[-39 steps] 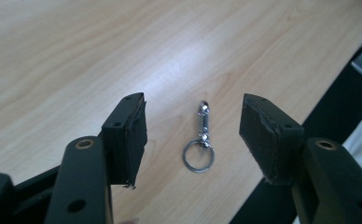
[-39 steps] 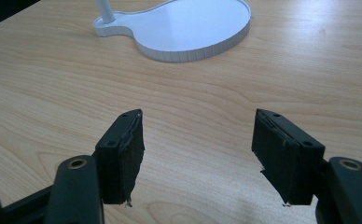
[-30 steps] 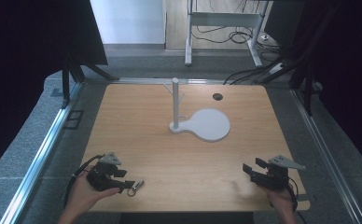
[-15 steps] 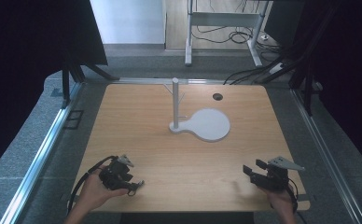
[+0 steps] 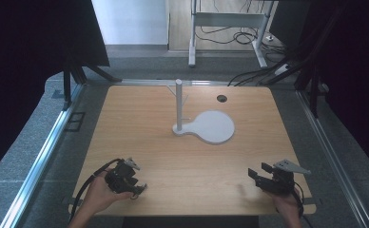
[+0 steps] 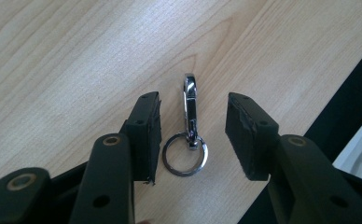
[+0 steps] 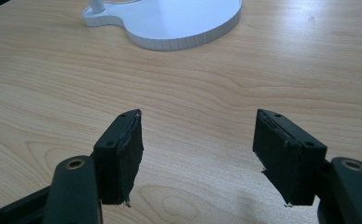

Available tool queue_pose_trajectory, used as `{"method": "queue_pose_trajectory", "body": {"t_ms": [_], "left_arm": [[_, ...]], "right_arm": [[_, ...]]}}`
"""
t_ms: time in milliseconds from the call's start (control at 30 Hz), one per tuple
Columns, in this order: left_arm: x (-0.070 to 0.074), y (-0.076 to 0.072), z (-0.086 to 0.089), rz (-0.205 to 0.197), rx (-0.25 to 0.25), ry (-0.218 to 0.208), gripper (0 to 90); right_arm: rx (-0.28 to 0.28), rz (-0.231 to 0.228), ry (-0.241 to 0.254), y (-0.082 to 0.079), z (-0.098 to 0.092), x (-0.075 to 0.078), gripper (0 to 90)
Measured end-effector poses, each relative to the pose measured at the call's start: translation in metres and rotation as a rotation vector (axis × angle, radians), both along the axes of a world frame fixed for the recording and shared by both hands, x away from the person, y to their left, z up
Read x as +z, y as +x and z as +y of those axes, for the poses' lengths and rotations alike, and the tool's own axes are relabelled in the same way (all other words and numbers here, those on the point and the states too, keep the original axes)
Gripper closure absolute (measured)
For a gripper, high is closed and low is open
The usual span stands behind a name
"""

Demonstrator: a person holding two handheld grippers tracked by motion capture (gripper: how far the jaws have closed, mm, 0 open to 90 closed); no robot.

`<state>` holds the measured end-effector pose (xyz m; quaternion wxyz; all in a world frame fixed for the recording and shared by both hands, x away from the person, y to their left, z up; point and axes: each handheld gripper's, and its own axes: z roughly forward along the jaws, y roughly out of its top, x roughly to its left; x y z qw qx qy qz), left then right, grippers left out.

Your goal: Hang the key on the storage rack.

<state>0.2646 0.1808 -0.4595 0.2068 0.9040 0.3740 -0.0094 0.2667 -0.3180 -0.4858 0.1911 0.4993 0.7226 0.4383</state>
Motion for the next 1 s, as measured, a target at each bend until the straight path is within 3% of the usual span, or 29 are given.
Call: {"method": "queue_pose_trajectory", "body": {"t_ms": [333,1000], "left_arm": [[0.0,0.001,-0.001,0.001,0.001,0.009,58.3],[-0.006,0.004,-0.011,0.013,-0.018,0.083,64.3]], "right_arm": [[0.008,0.006,-0.01,0.0,0.001,-0.001,32.9],[0.003,-0.011,-0.014,-0.002,0.001,-0.001,32.9]]}}
